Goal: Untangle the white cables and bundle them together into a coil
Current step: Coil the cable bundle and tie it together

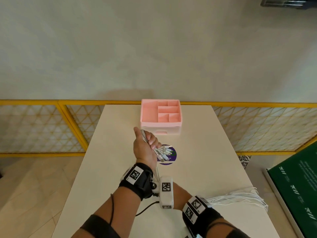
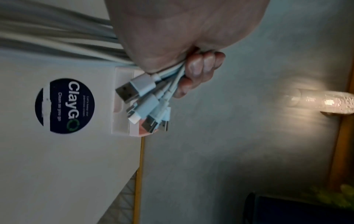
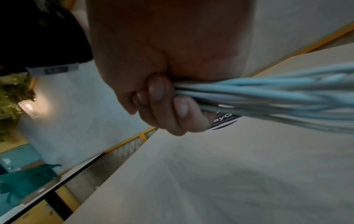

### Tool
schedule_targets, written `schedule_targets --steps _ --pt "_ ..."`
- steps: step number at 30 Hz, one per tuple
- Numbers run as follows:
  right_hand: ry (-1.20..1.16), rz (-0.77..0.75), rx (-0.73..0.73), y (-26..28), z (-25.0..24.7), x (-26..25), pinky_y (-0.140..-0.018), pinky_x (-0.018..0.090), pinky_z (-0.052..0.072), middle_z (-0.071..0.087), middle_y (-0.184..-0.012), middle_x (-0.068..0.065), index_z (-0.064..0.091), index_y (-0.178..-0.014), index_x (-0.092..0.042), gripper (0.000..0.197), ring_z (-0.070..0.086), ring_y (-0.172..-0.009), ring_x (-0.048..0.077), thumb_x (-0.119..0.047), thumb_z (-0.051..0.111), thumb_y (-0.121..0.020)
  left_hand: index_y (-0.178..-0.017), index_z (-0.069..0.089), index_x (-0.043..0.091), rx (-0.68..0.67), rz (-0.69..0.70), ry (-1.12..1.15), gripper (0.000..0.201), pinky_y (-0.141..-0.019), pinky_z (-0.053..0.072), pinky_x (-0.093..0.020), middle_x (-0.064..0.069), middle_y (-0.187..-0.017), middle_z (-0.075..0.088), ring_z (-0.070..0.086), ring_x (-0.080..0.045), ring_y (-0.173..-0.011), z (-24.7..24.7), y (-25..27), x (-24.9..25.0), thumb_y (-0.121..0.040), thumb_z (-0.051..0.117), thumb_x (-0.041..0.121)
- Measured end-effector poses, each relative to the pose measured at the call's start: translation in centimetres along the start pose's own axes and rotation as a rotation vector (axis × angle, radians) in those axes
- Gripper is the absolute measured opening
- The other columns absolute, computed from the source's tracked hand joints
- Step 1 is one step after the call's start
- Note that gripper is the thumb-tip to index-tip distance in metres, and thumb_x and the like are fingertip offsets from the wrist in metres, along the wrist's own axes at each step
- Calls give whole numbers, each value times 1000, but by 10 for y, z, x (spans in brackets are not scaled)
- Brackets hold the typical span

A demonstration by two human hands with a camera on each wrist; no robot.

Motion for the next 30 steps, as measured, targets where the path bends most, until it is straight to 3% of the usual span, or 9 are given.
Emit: schedule_targets --steps 3,5,8,14,17,20,24,27,30 --pt "24 23 -48 2 -5 -6 -93 33 47 53 -91 -3 57 -106 -15 13 46 -95 13 -7 56 -96 -61 40 16 -60 61 -118 59 -51 35 -27 1 -51 32 28 -15 -44 -7 -6 -4 -103 33 56" --pt "-51 55 -58 5 -13 -6 -73 39 54 60 -74 1 58 -76 -13 13 52 -70 13 -21 55 -86 -62 40 14 -108 122 -222 57 -53 34 -28 0 -52 34 29 -15 -46 -14 -9 -4 -103 35 53" --pt "-122 64 -106 9 -26 -9 -44 23 34 42 -47 -5 40 -55 -19 34 38 -42 12 -34 59 -80 -63 41 12 -226 206 -391 57 -55 34 -27 -2 -54 36 32 -15 -49 -16 -4 -2 -101 38 54" --pt "-220 77 -151 20 -61 -16 -43 26 33 45 -48 3 50 -56 -16 33 36 -39 18 -17 68 -83 -68 46 10 -484 429 -863 60 -62 39 -25 5 -60 42 42 -12 -58 -10 14 -10 -99 35 60" --pt "-212 91 -148 24 -80 -24 -44 26 37 46 -50 1 52 -63 -14 27 38 -40 17 -17 71 -83 -76 49 3 -577 466 -1029 70 -65 48 -42 -11 -69 50 51 -25 -65 -11 17 -21 -96 34 69" --pt "-174 111 -153 27 -95 -28 -46 27 41 47 -55 3 55 -68 -13 23 41 -42 16 -20 72 -82 -69 43 22 -693 533 -1279 54 -63 45 -42 -3 -65 47 46 -20 -61 -2 26 -25 -98 28 65" --pt "-179 128 -165 29 -108 -31 -48 28 42 45 -57 3 56 -75 -12 20 39 -42 14 -19 72 -85 -69 35 30 -755 533 -1383 47 -58 32 -28 10 -64 39 38 -9 -58 7 33 -23 -94 21 68" --pt "-185 137 -149 31 -116 -31 -49 27 42 45 -56 1 62 -77 -13 13 40 -44 14 -17 71 -85 -74 43 23 -796 488 -1390 63 -60 39 -35 3 -69 48 45 -15 -63 4 32 -26 -91 18 78" --pt "-166 93 -117 31 -128 -30 -50 27 43 46 -54 0 68 -75 -10 7 41 -45 14 -11 68 -82 -80 53 14 -901 339 -1442 67 -66 48 -44 -6 -77 57 55 -21 -71 -2 30 -38 -86 42 80"
Point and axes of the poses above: each hand's wrist, its own y-axis away from the middle knuckle, its own z-axis out of the palm, x = y × z, the point moved 5 cm from there along -y, towards the middle knuckle
